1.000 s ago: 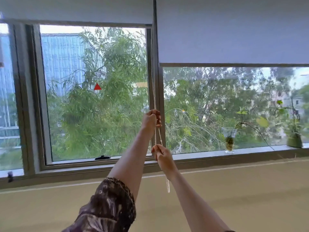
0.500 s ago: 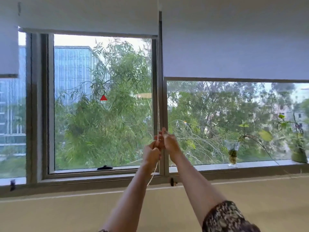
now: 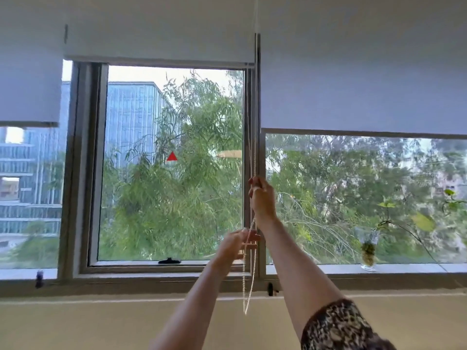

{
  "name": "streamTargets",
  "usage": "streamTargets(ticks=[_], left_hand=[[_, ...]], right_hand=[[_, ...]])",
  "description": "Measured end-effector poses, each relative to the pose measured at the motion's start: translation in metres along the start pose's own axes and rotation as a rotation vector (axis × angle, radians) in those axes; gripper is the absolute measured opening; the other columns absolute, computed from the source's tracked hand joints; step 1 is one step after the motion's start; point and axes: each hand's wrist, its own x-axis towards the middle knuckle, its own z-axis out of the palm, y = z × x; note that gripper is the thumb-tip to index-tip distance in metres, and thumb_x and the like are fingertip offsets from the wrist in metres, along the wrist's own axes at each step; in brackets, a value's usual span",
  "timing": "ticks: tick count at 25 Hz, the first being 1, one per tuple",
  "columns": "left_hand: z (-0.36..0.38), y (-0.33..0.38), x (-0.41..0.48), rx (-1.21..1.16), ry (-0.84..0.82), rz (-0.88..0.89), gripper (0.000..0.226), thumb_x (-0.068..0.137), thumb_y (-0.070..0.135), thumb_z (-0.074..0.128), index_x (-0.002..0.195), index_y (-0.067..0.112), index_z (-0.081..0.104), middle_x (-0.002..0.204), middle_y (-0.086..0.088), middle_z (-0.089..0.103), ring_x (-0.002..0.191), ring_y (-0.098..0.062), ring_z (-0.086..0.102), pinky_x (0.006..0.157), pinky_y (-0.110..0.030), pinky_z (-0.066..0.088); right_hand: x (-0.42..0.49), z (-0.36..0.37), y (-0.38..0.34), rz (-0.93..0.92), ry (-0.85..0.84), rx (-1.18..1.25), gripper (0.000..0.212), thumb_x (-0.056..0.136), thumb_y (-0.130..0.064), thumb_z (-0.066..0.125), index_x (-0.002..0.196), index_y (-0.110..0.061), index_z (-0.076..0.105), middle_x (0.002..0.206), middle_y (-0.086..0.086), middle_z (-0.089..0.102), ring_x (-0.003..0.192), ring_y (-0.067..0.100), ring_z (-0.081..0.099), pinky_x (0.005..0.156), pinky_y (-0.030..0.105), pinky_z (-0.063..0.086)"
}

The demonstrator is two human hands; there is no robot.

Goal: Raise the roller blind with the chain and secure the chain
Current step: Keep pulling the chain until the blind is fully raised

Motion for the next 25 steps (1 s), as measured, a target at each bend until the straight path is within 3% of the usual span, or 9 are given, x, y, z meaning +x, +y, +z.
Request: streamTargets(ticks=[3,5,7,9,11,14,18,21,25], left_hand=[[-0.014,0.019,0.018,-0.079,0.029,0.045,0.042,0.101,0.041,0.031,0.102,0.024,0.068,0.100,0.006,0.073,0.096,-0.012,0.066,0.084,-0.035,0.045],[-0.015,0.040,0.029,-0.143,0.062,0.115,0.041,0.100,0.043,0.034,0.100,0.023,0.069,0.101,0.003,0.073,0.092,-0.012,0.067,0.078,-0.034,0.048],[-0.007,0.059,0.039,-0.207,0.081,0.135,0.037,0.099,0.039,0.041,0.099,0.017,0.070,0.103,-0.004,0.072,0.092,-0.018,0.067,0.069,-0.032,0.050],[0.004,0.072,0.048,-0.216,0.108,0.130,0.030,0.098,0.033,0.045,0.094,0.017,0.071,0.104,-0.004,0.072,0.097,-0.020,0.066,0.064,-0.028,0.047],[0.015,0.078,0.056,-0.184,0.141,0.136,0.027,0.098,0.030,0.046,0.088,0.022,0.070,0.100,0.002,0.074,0.099,-0.019,0.068,0.074,-0.034,0.047],[0.025,0.085,0.062,-0.221,0.189,0.118,0.026,0.099,0.026,0.045,0.088,0.022,0.067,0.096,0.000,0.072,0.096,-0.021,0.066,0.085,-0.040,0.047],[0.039,0.080,0.065,-0.325,0.272,0.136,0.021,0.097,0.016,0.049,0.102,0.009,0.069,0.075,-0.001,0.064,0.061,-0.011,0.058,0.054,-0.024,0.050],[0.047,0.066,0.062,-0.286,0.314,0.161,0.027,0.094,-0.001,0.046,0.086,0.009,0.070,0.053,0.005,0.054,0.037,-0.002,0.043,0.036,-0.016,0.037],[0.050,0.043,0.052,-0.246,0.320,0.109,0.029,0.092,-0.005,0.045,0.082,0.006,0.070,0.048,0.006,0.054,0.039,-0.007,0.041,0.033,-0.017,0.031]], right_hand=[[-0.009,-0.004,0.004,0.000,-0.020,-0.053,0.027,0.097,-0.006,0.041,0.082,-0.016,0.060,0.060,-0.004,0.049,0.042,-0.003,0.040,0.044,0.013,0.034],[-0.020,-0.006,0.014,0.016,-0.047,-0.070,0.026,0.097,-0.005,0.041,0.084,-0.014,0.062,0.072,0.001,0.061,0.062,0.006,0.057,0.062,0.024,0.049],[-0.032,-0.008,0.029,0.047,-0.089,-0.019,0.025,0.097,-0.003,0.042,0.093,-0.010,0.066,0.087,0.009,0.067,0.077,0.021,0.061,0.072,0.038,0.050],[-0.043,-0.014,0.046,0.028,-0.102,-0.012,0.025,0.097,-0.005,0.044,0.092,-0.009,0.067,0.077,0.009,0.061,0.065,0.018,0.051,0.061,0.034,0.039],[-0.053,-0.021,0.062,-0.009,-0.101,-0.099,0.022,0.098,-0.010,0.046,0.087,-0.009,0.064,0.066,0.004,0.051,0.054,0.010,0.037,0.054,0.029,0.027],[-0.066,-0.039,0.081,-0.054,-0.130,-0.283,0.021,0.097,-0.014,0.046,0.080,-0.014,0.059,0.057,-0.008,0.048,0.050,0.006,0.035,0.050,0.027,0.026],[-0.075,-0.062,0.091,-0.064,-0.169,-0.416,0.022,0.097,-0.017,0.047,0.078,-0.020,0.057,0.051,-0.014,0.051,0.045,0.001,0.036,0.047,0.019,0.026],[-0.082,-0.071,0.093,-0.024,-0.237,-0.452,0.025,0.096,-0.010,0.046,0.076,-0.020,0.057,0.049,-0.018,0.051,0.044,-0.001,0.038,0.048,0.014,0.027],[-0.088,-0.088,0.093,0.124,-0.363,-0.484,0.027,0.098,-0.014,0.046,0.075,-0.023,0.058,0.049,-0.010,0.053,0.045,0.001,0.044,0.049,0.020,0.034]])
